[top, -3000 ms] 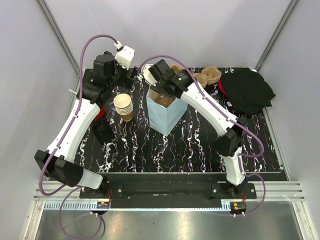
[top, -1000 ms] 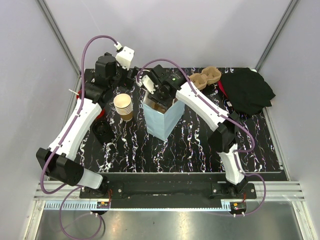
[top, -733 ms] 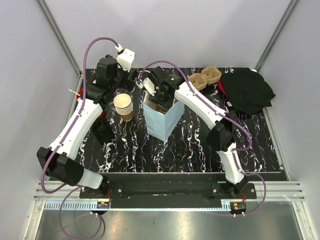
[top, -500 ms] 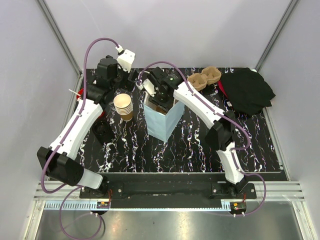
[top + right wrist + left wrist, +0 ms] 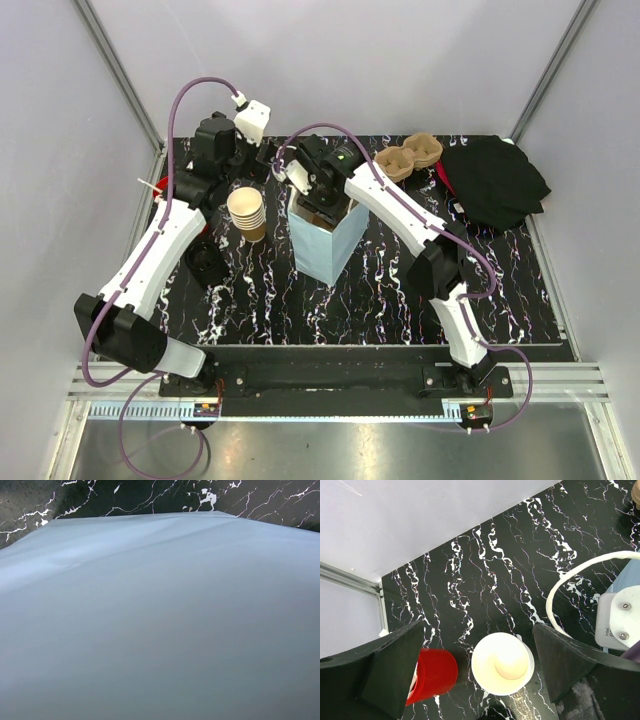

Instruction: Pack the takeout coffee

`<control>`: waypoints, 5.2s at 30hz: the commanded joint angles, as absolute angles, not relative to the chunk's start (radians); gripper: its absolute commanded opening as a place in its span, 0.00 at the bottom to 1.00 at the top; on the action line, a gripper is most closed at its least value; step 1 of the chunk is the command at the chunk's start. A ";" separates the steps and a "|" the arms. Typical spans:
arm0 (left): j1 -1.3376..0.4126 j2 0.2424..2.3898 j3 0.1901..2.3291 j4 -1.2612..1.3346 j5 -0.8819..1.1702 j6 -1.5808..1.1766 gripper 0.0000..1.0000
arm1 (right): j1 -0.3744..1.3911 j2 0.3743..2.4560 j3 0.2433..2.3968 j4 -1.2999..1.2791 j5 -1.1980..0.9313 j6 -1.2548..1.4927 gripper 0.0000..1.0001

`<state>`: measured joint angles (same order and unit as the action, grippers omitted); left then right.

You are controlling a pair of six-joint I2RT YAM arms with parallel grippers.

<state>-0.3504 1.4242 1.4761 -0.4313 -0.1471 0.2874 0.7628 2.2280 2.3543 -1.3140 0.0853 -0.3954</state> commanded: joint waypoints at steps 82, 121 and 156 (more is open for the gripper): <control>-0.365 1.370 1.532 -0.420 -0.167 0.296 0.99 | 0.701 1.593 2.192 -1.275 0.049 -0.566 1.00; -0.428 1.517 1.690 -0.545 -0.094 0.310 0.99 | 0.683 1.437 1.752 -0.802 0.014 -0.745 0.95; -0.431 1.877 2.150 -0.606 -0.192 0.410 0.00 | 0.681 1.589 1.841 -0.623 0.170 -0.698 0.07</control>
<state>-0.4271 1.8347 2.0487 -0.6464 -0.1341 0.3717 0.6861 1.5711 1.7935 -0.7349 0.0944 -0.7315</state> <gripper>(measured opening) 0.012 0.084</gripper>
